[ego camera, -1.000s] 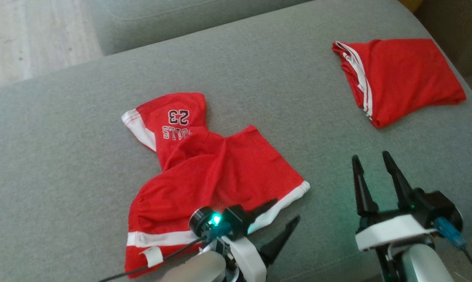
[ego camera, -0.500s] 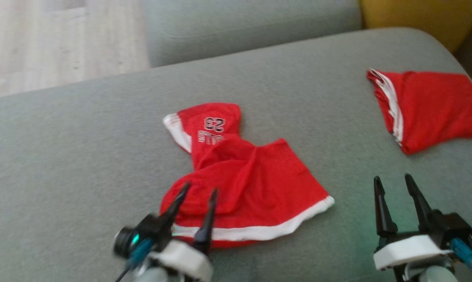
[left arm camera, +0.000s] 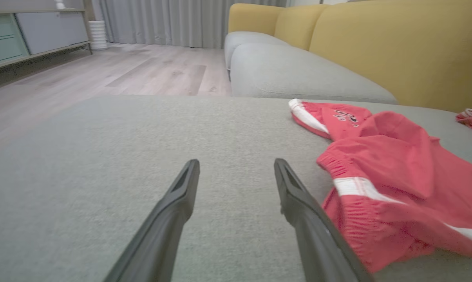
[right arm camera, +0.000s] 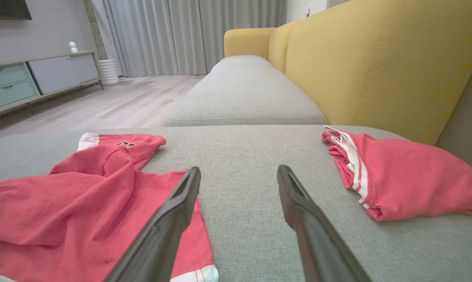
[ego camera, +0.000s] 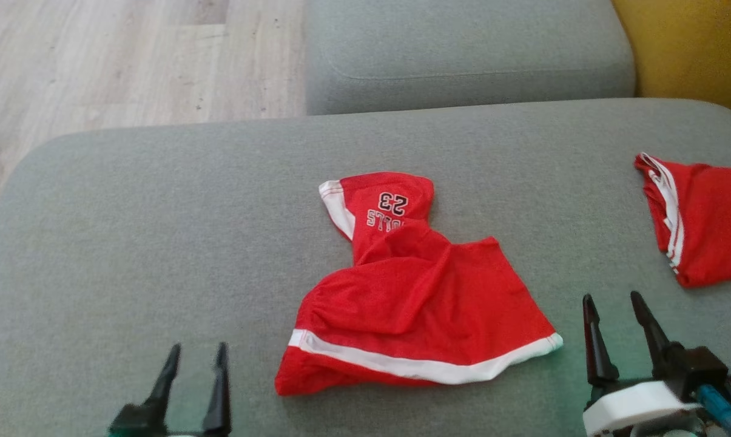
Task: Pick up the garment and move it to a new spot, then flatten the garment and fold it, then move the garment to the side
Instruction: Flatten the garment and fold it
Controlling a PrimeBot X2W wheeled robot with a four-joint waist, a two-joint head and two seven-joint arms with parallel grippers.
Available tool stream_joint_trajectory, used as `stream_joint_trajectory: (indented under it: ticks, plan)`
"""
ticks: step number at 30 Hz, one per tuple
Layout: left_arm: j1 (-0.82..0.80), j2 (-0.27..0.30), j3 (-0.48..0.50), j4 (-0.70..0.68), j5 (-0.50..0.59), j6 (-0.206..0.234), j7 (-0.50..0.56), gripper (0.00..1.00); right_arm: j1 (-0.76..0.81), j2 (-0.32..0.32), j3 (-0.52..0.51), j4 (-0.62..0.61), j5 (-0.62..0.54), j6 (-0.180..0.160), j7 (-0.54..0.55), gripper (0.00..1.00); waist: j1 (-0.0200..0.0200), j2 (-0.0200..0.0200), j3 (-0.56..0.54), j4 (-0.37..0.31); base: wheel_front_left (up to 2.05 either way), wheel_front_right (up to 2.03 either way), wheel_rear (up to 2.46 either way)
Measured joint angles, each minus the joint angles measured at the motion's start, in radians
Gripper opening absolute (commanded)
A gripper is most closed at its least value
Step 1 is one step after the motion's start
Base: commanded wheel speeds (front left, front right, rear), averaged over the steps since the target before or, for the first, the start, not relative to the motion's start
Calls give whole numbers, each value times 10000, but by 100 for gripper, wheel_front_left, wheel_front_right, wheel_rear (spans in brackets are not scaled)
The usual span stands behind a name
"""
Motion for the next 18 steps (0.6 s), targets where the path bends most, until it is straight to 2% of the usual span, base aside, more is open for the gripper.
stream_joint_trajectory:
  ticks: [4,6,12,18]
  plan:
    - [452,-362,1095,63,416,-441,0,100,114,2,48,209,6,0,0,100,0,0,-55,204,0,0,0]
    - [668,-700,1693,65,809,-940,0,100,174,2,127,351,33,0,0,100,0,0,-76,278,0,0,0]
    - [883,-1308,2481,249,1492,-1789,0,100,213,2,297,573,102,0,0,100,1,0,-97,360,0,0,0]
    - [900,-1726,3091,453,2031,-2313,0,100,208,2,407,654,104,0,0,100,1,0,-119,397,0,0,0]
